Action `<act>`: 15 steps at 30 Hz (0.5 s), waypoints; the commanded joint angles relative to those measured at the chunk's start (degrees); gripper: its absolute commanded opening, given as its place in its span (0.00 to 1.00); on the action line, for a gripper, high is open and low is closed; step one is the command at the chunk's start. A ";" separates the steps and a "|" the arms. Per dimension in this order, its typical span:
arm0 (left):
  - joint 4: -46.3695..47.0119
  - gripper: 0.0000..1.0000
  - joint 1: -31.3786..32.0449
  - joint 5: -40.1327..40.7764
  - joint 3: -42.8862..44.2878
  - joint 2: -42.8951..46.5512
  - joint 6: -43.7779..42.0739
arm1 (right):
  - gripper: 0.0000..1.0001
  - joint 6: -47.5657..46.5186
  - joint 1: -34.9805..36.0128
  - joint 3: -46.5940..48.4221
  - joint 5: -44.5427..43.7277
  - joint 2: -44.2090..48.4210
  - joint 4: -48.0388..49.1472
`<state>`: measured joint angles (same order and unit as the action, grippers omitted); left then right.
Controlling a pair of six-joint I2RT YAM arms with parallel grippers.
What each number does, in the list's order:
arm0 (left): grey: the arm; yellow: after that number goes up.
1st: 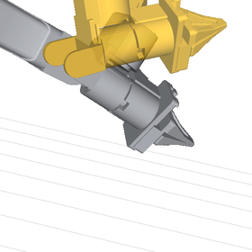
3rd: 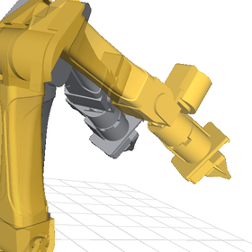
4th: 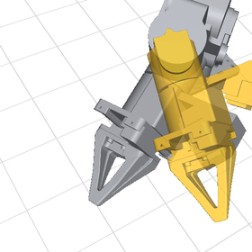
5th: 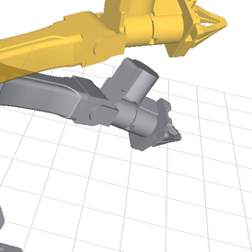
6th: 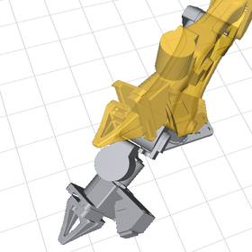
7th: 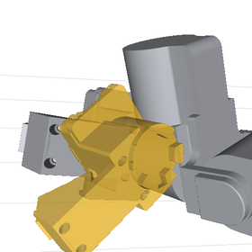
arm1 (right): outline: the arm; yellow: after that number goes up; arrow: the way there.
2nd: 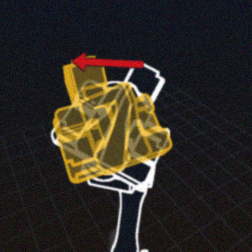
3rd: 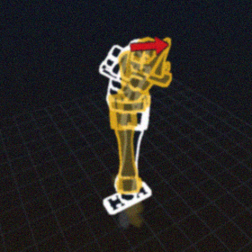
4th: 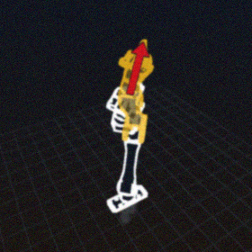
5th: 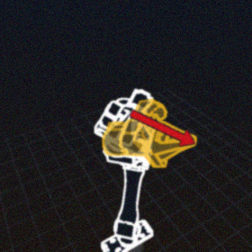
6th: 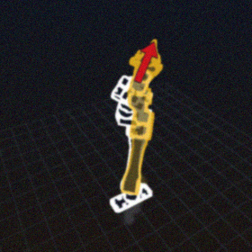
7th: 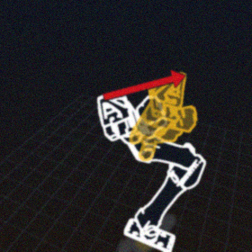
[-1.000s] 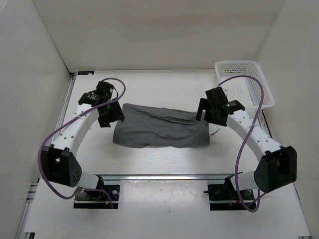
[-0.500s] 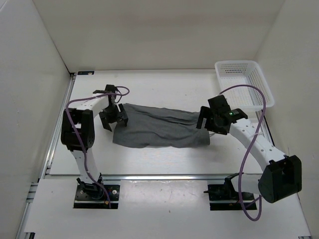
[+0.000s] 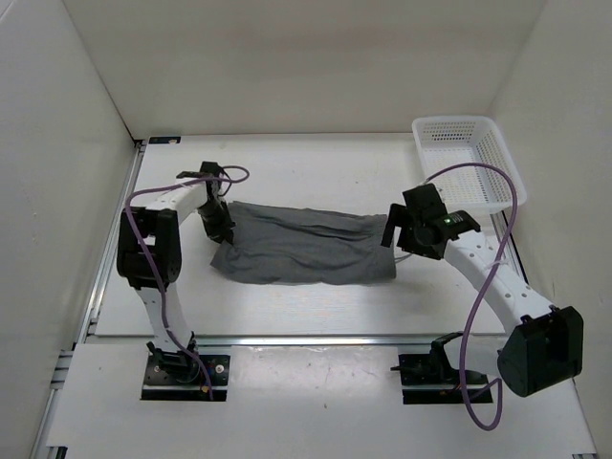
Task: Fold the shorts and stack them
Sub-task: Fold the shorts
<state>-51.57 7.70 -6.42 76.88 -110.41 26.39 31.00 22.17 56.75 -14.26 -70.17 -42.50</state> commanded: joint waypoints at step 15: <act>-20.58 0.10 13.99 26.98 27.70 6.09 -0.91 | 1.00 -0.59 -1.52 -1.12 -2.17 1.53 -1.18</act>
<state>-68.16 18.04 17.41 100.95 -106.06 25.45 30.98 21.15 56.18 -15.33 -69.56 -43.42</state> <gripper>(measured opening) 0.141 0.995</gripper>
